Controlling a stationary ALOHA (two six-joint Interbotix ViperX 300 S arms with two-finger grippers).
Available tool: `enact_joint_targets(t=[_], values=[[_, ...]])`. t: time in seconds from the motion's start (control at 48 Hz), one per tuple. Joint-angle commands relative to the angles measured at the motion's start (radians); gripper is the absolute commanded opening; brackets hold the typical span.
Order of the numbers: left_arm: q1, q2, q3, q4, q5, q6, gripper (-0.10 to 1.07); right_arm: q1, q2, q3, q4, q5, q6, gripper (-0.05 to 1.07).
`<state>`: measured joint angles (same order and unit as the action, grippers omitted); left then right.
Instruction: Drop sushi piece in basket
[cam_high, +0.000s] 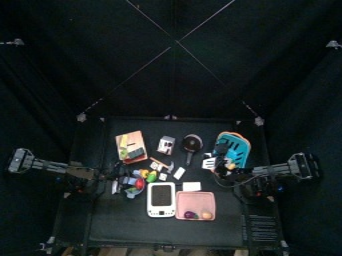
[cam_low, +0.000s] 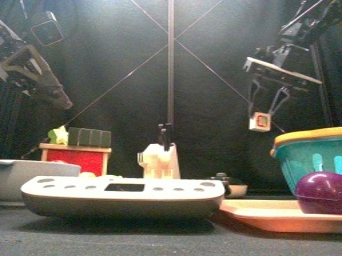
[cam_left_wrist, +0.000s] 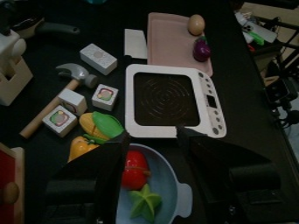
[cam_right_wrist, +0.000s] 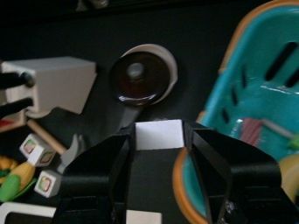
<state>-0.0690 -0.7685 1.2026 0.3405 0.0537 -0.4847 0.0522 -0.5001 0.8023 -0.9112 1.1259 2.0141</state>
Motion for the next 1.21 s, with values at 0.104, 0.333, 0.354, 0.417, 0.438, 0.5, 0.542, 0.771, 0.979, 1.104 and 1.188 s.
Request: enact_joint_targets(t=[0.104,0.333,0.354,0.417,0.438,0.5,0.542,0.771,0.979,1.104,1.188], values=[[0.002,0.003,-0.012,-0.002,-0.003,0.000,0.85,-0.035,-0.156,0.087,0.049,0.152,0.002,0.75],[0.003,0.003,-0.014,0.000,-0.003,0.003,0.85,-0.164,-0.201,0.181,0.074,0.091,0.000,0.75],[0.005,0.003,-0.014,0.000,-0.003,0.003,0.85,-0.181,-0.199,0.190,0.077,0.077,-0.002,0.75],[0.008,0.003,-0.014,0.000,-0.003,0.005,0.85,-0.242,-0.193,0.222,0.084,0.008,-0.009,0.75],[0.008,0.003,-0.014,0.000,-0.003,0.005,0.85,-0.252,-0.193,0.227,0.086,-0.003,-0.011,0.75],[0.011,0.003,-0.012,0.002,-0.003,0.005,0.85,-0.319,-0.184,0.259,0.086,-0.091,-0.023,0.75],[0.014,0.003,-0.014,0.002,-0.003,0.005,0.85,-0.359,-0.176,0.273,0.086,-0.146,-0.031,0.76],[0.020,0.003,-0.012,0.000,-0.003,0.005,0.85,-0.534,-0.124,0.319,0.051,-0.347,-0.052,0.78],[0.020,0.003,-0.009,-0.002,-0.003,0.005,0.85,-0.575,-0.072,0.310,0.023,-0.373,-0.052,0.90],[0.020,0.003,-0.009,0.000,-0.003,0.005,0.85,-0.578,-0.049,0.305,0.025,-0.374,-0.052,0.96],[0.020,0.003,-0.009,0.000,-0.003,0.005,0.85,-0.575,-0.040,0.298,0.025,-0.383,-0.051,0.96]])
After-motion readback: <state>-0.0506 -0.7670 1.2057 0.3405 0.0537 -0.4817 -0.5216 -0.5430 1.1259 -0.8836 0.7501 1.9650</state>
